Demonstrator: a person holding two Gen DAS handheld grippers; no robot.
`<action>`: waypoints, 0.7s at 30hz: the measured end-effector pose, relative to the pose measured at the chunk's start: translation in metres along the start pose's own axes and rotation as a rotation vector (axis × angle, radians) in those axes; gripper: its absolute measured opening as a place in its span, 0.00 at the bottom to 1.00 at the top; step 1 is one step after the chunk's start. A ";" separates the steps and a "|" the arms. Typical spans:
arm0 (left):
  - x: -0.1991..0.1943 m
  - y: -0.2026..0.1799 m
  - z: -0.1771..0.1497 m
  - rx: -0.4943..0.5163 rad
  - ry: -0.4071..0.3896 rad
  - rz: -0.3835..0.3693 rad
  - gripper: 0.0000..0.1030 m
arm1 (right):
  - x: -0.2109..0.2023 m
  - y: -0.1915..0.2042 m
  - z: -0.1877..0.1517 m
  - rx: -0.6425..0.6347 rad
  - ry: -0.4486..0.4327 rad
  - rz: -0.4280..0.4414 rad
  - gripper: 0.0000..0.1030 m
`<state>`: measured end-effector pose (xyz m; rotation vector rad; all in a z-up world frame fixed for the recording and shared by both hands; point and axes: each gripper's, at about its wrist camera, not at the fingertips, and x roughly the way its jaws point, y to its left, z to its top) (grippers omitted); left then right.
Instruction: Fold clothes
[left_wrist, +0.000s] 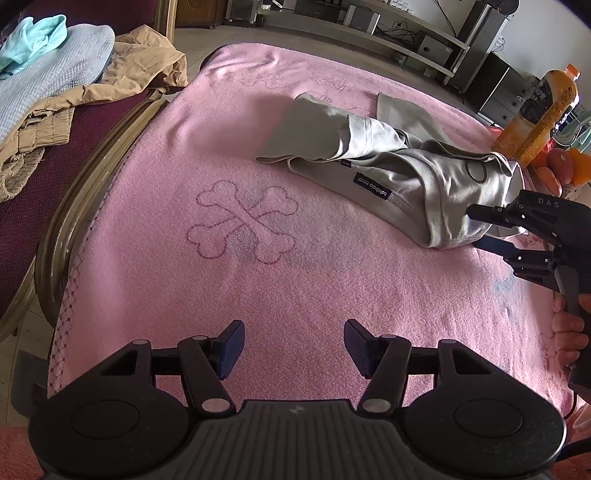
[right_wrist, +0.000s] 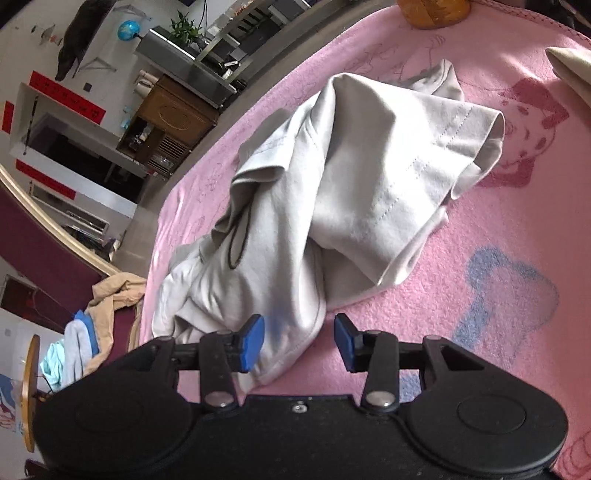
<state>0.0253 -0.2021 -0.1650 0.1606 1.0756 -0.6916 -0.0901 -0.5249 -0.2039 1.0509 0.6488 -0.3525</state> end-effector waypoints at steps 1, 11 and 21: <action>-0.001 -0.001 0.000 0.004 -0.005 0.006 0.56 | 0.003 -0.001 0.001 0.009 -0.006 0.015 0.41; -0.016 -0.006 0.000 0.056 -0.078 0.089 0.56 | -0.017 0.044 -0.006 -0.124 -0.045 -0.074 0.04; -0.029 -0.003 -0.001 0.047 -0.116 0.073 0.56 | -0.063 0.106 -0.008 -0.253 -0.137 -0.099 0.04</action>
